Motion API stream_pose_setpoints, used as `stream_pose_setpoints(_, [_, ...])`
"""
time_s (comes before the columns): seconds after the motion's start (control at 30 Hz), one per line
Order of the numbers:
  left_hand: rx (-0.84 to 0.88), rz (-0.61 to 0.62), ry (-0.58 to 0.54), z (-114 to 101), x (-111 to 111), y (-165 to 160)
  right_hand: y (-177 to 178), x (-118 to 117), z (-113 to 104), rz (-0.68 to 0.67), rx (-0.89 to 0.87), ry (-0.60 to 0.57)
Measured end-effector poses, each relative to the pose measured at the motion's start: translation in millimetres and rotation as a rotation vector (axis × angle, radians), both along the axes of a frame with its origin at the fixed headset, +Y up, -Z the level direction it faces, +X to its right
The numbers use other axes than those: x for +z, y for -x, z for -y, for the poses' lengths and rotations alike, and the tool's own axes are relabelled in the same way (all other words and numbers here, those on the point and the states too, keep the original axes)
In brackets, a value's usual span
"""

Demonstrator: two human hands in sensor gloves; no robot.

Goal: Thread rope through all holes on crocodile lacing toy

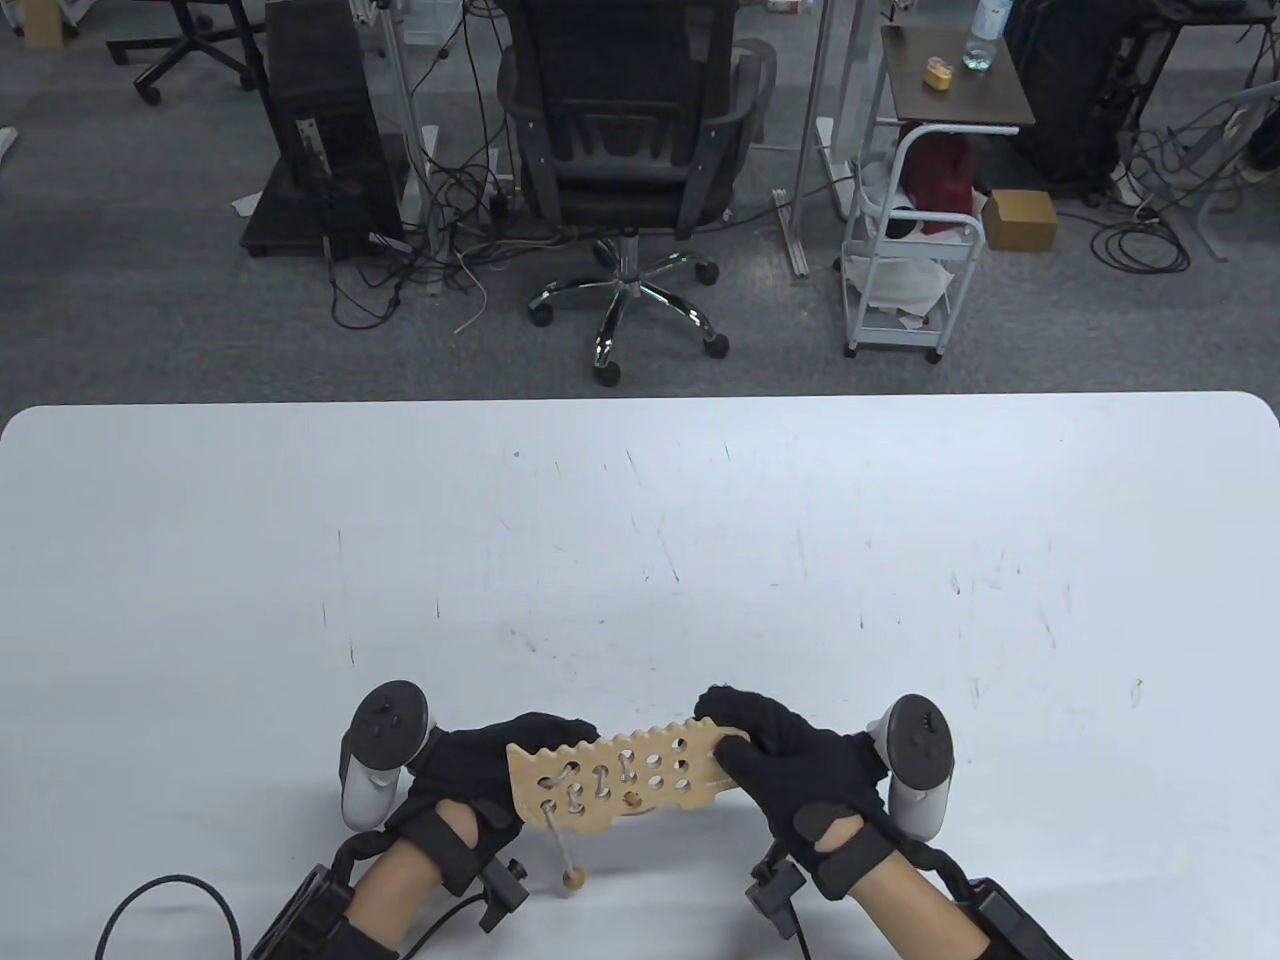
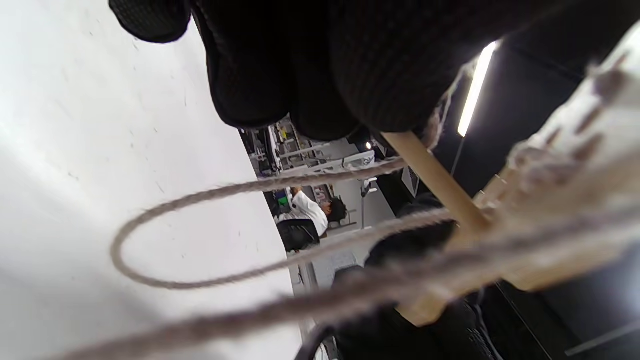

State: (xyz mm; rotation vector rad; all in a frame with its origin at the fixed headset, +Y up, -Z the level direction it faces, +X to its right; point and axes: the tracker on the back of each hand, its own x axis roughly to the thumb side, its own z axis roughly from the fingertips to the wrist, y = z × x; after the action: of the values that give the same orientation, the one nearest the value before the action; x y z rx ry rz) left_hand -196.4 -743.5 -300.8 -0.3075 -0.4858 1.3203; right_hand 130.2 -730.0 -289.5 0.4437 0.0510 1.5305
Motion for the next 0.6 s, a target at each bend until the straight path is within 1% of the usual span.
stream_pose_setpoints(0.07, [-0.004, 0.041, -0.003, -0.5, 2.1, -5.4, 0.5, -0.2, 1.1, 0.008, 0.028, -0.010])
stream_pose_setpoints(0.23, [0.044, 0.098, 0.046, 2.0, 3.9, -11.4, -0.2, -1.3, 2.0, 0.026, 0.032, -0.003])
stream_pose_setpoints(0.47, [0.187, 0.113, 0.117, 3.2, 3.6, -9.4, 0.3, -2.0, 2.3, 0.057, 0.100, -0.032])
stream_pose_setpoints(0.6, [0.209, 0.122, 0.128, 2.4, 3.2, -8.0, 1.7, -1.2, 2.6, 0.075, 0.140, -0.047])
